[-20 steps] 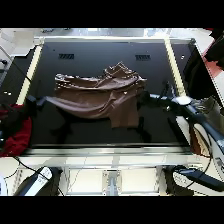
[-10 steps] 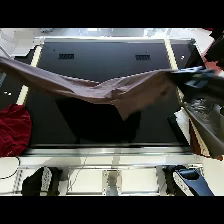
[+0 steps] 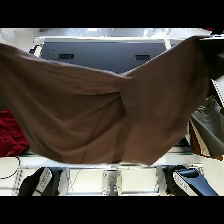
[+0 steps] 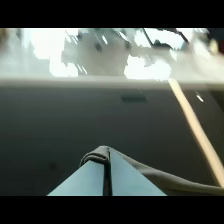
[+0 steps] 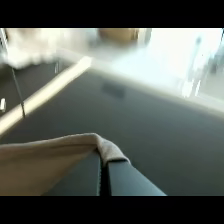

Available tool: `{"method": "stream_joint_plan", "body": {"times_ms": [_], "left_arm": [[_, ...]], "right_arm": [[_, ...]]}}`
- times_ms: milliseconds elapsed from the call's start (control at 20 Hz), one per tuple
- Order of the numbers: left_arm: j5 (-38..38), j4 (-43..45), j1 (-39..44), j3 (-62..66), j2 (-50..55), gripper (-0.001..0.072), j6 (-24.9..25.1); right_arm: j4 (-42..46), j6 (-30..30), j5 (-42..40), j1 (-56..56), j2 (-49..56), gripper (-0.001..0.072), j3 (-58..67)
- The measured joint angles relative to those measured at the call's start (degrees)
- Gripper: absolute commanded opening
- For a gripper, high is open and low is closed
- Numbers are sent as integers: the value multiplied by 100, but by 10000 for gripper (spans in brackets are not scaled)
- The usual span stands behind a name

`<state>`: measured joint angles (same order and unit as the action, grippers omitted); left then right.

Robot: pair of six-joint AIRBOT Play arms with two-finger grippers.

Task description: Fold the shirts.

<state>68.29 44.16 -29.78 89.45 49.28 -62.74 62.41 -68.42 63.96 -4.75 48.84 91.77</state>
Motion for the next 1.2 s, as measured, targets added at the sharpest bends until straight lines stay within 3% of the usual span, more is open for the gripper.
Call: {"method": "stream_joint_plan", "body": {"times_ms": [200, 400, 600, 900, 1200], "left_arm": [[-2, 970, 1102, -101, 1436, 10, -402], [-901, 2457, 1825, -131, 2997, 10, -1539], [-1746, 3060, 2037, -136, 4076, 11, -2212], [-2190, 3279, 2138, -136, 4400, 11, -2474], [-1119, 3364, 2181, -378, 4238, 11, -2345]], "right_arm": [[66, -2, -57, 0, 1646, 13, 59], [74, 0, -728, -7, 3279, 13, 74], [61, -28, -1515, 0, 4409, 13, 79], [136, -107, -1934, 157, 4955, 12, 85], [743, -146, -833, 216, 4712, 12, 85]]}}
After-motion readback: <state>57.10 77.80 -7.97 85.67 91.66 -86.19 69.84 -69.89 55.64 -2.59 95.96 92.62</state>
